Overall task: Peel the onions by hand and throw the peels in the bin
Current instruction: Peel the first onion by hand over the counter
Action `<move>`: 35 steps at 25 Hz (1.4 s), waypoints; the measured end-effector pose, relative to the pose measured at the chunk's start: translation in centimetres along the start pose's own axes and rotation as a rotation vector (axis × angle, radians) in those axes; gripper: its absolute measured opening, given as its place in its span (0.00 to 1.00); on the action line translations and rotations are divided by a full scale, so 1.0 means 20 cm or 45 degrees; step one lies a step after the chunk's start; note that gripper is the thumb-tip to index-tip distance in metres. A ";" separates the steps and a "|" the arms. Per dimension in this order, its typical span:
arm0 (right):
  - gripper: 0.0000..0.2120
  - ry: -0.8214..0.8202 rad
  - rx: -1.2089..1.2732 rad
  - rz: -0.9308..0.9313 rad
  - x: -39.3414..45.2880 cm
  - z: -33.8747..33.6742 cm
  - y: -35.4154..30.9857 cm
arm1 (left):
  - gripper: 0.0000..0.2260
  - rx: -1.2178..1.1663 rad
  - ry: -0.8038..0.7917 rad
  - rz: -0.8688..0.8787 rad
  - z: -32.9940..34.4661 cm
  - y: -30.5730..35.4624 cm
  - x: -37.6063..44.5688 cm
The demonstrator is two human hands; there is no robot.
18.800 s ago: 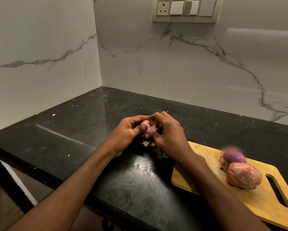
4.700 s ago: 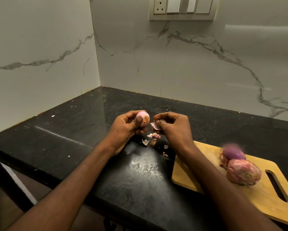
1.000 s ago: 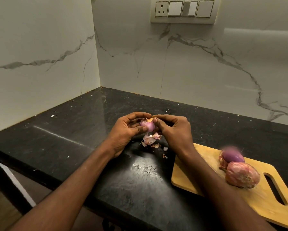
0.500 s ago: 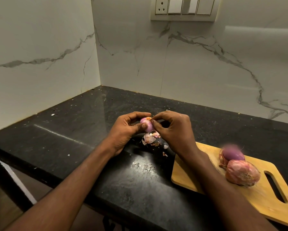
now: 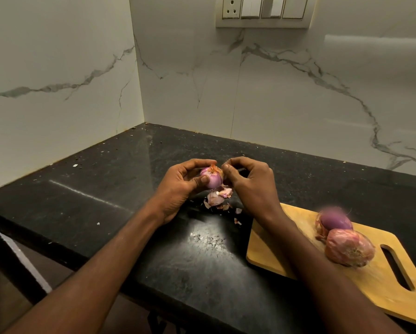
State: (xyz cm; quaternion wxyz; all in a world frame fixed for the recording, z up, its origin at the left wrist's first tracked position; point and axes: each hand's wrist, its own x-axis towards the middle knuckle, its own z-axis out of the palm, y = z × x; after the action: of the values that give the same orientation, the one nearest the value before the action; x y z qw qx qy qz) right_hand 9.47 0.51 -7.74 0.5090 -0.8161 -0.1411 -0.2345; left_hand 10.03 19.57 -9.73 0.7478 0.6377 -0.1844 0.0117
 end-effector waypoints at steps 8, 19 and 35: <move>0.09 -0.042 0.262 0.181 -0.03 0.01 -0.02 | 0.20 0.054 -0.025 0.009 0.01 0.00 0.00; 0.10 0.060 0.124 0.351 -0.04 0.07 -0.05 | 0.19 0.054 -0.111 -0.020 0.00 0.01 -0.01; 0.11 -0.049 0.817 0.898 -0.03 0.02 -0.13 | 0.16 -0.288 -0.117 -0.161 0.00 0.03 0.00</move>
State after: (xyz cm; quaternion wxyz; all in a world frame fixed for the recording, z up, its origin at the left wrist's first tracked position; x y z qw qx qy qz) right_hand 7.89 2.13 -6.12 0.7811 -0.6201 0.0699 0.0230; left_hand 9.87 19.78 -9.12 0.8050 0.5594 -0.1778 -0.0856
